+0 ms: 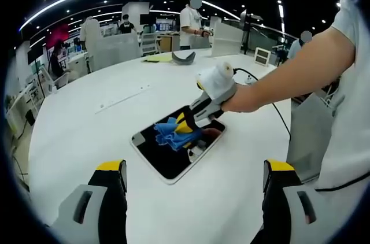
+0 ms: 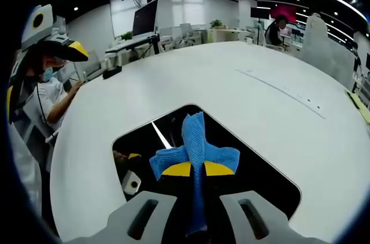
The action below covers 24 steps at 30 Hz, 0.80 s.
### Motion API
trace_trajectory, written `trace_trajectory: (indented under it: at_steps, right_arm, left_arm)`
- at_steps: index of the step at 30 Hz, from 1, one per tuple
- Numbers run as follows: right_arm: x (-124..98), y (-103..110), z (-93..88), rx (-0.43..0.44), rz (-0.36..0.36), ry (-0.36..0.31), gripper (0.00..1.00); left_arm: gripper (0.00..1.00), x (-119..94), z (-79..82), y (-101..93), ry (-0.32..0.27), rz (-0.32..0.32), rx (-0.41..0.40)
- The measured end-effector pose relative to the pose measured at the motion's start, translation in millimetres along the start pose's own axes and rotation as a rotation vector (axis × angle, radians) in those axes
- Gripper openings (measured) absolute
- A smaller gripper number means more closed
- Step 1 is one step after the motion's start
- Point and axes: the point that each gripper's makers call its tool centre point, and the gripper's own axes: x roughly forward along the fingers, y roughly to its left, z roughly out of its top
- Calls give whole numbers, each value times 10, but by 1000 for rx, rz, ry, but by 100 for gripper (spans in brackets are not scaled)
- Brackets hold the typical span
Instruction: Wipe the mirror surface with the cleaning cloth until all visible marks leave the cleaned area.
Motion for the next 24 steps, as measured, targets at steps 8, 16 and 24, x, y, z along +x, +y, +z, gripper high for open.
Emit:
trace_trajectory:
  at_steps: [8, 16, 24]
  right_arm:
    - [22, -48, 16, 3, 1, 5, 1]
    - [38, -85, 39, 5, -2, 5, 1]
    - [59, -134, 53, 2, 2, 8, 1]
  left_arm:
    - [99, -6, -14, 5, 2, -2, -2]
    - [99, -18, -13, 26, 0, -3, -3]
    - [99, 0, -34, 19, 15, -9, 3]
